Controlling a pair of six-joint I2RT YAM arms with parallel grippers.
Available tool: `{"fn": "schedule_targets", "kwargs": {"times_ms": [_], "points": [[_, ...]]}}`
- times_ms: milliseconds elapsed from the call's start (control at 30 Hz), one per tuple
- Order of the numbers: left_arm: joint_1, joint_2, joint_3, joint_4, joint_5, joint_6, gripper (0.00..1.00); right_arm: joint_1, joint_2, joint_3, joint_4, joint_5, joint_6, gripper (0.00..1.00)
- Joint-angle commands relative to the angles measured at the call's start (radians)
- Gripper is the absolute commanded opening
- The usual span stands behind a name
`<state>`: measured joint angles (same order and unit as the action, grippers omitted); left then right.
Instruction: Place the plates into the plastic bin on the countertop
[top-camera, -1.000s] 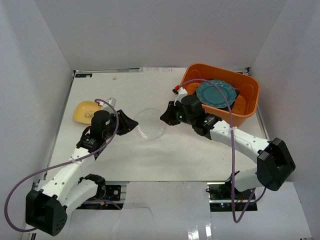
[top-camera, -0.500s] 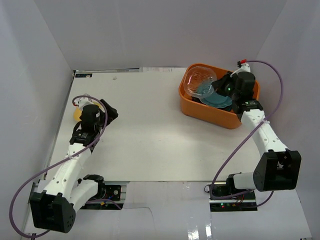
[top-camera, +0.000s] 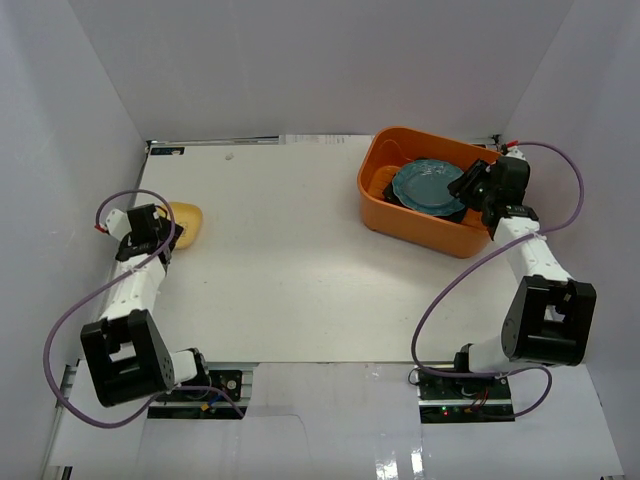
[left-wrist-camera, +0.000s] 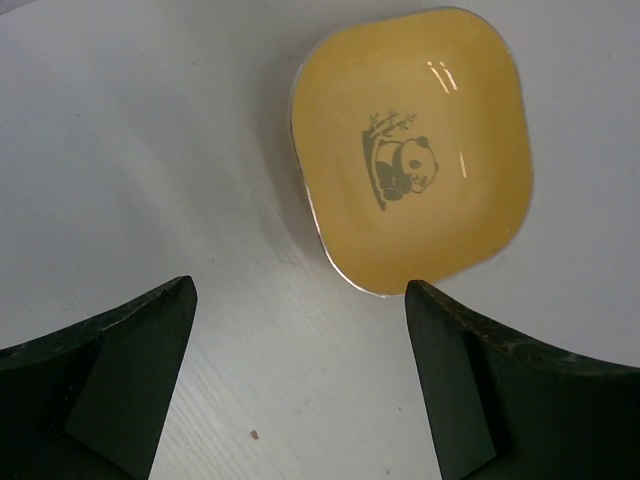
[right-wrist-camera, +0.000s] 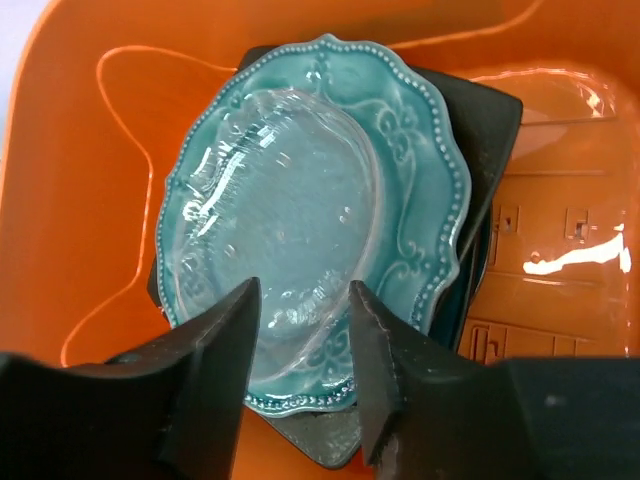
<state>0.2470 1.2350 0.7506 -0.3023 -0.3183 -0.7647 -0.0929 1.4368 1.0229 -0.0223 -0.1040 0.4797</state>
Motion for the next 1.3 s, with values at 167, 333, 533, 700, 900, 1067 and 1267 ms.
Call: {"fn": "schedule_targets", "kwargs": {"times_ms": [167, 333, 533, 700, 900, 1067, 1267], "points": [[0.087, 0.256, 0.099, 0.078, 0.093, -0.012, 0.91, -0.021, -0.151, -0.036, 0.024, -0.042, -0.056, 0.83], [0.101, 0.345, 0.133, 0.126, 0.139, -0.002, 0.84, -0.019, -0.298, -0.086, 0.025, -0.147, -0.053, 0.91], [0.101, 0.391, 0.139, 0.158, 0.18, 0.001, 0.66, 0.042, -0.456, -0.193, 0.082, -0.281, 0.025, 0.91], [0.101, 0.419, 0.139, 0.173, 0.26, 0.015, 0.16, 0.249, -0.518, -0.216, 0.105, -0.229, 0.031, 0.97], [0.083, 0.255, 0.05, 0.225, 0.43, -0.013, 0.0, 0.539, -0.4, -0.143, 0.131, -0.177, 0.02, 0.94], [-0.044, 0.104, -0.023, 0.272, 0.631, -0.013, 0.0, 0.728, -0.258, -0.034, 0.096, -0.119, -0.041, 0.92], [-0.228, -0.012, -0.071, 0.243, 0.737, 0.056, 0.0, 0.857, -0.081, 0.137, -0.045, -0.033, -0.136, 0.91]]}}
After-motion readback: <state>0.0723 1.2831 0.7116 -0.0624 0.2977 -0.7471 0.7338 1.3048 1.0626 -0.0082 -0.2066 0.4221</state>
